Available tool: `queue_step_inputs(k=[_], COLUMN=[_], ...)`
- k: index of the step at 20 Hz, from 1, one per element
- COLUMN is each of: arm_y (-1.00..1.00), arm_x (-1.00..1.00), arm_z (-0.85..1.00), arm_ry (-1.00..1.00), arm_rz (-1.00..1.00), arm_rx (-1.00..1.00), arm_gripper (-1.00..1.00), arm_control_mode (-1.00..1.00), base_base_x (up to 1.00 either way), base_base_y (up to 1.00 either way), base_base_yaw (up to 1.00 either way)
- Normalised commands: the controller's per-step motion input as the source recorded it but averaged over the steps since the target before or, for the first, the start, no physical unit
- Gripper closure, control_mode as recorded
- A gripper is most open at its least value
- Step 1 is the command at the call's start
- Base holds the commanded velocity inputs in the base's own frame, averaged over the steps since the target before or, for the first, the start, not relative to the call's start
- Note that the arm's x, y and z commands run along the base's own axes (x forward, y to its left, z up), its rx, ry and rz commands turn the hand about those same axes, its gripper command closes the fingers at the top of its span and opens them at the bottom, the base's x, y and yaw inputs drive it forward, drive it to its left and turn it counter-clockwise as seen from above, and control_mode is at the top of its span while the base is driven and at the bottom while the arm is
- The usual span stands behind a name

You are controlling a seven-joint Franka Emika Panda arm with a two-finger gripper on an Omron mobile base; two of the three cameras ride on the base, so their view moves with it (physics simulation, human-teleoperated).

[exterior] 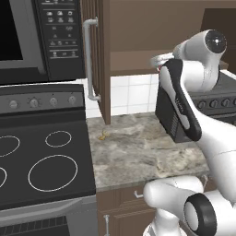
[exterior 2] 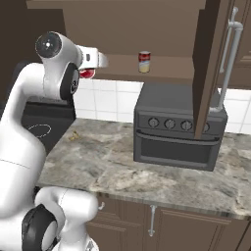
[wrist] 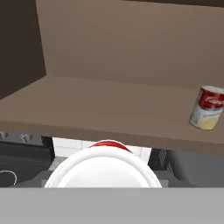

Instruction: Restock the canned food cabinet by taking the new fresh canned food from the counter and placing it in the cabinet. Then, take the old canned food from the cabinet and place it on the counter.

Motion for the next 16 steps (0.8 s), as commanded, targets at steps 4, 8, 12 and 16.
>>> queue_step_inputs(k=[4, 8, 12, 16], arm_y=[-0.01, 0.00, 0.00, 0.00], arm_x=[0.90, 1.00, 0.95, 0.82], arm_z=[-0.08, 0.00, -0.18, -0.33], arm_ry=[0.00, 0.00, 0.00, 0.02], arm_rz=[0.00, 0.00, 0.00, 0.00], arm_rx=[0.00, 0.00, 0.00, 0.00], arm_gripper=[1.00, 1.00, 1.00, 1.00], arm_control_mode=[-1.00, -1.00, -1.00, -1.00], base_base_x=[0.00, 0.00, 0.00, 0.00], base_base_y=[0.00, 0.00, 0.00, 0.00], base_base_yaw=[0.00, 0.00, 0.00, 0.00])
